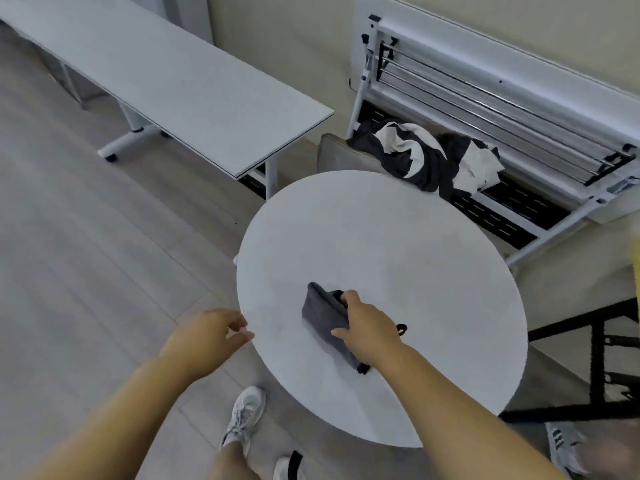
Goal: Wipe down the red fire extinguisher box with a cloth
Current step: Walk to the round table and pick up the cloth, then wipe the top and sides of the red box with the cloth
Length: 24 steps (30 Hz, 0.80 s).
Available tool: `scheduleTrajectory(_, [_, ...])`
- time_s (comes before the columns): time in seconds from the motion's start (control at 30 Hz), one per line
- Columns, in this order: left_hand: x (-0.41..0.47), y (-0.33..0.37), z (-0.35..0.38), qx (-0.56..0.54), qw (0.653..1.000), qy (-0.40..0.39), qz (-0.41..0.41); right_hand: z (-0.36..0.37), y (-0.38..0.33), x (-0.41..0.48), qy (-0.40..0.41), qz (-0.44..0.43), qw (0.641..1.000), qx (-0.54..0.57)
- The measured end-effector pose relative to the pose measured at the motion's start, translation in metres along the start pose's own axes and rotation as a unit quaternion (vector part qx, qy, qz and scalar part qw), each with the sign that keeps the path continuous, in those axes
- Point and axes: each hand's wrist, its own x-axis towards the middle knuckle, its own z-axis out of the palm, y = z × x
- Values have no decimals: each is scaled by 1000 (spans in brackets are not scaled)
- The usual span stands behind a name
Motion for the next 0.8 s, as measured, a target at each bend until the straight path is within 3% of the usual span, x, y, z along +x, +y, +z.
scheduleTrajectory(0.23, [-118,-50,12,-62,987,64,-131,22,-66,-34,-38,-165,985,-26])
scheduleTrajectory(0.4, [-209,-88,8,-117,964,130,-202,54,-145,-65,-91,-294,951,-28])
scheduleTrajectory(0.8, [-468,-202,7,-279,877,275,-278,191,-375,-234,-236,-562,792,-46])
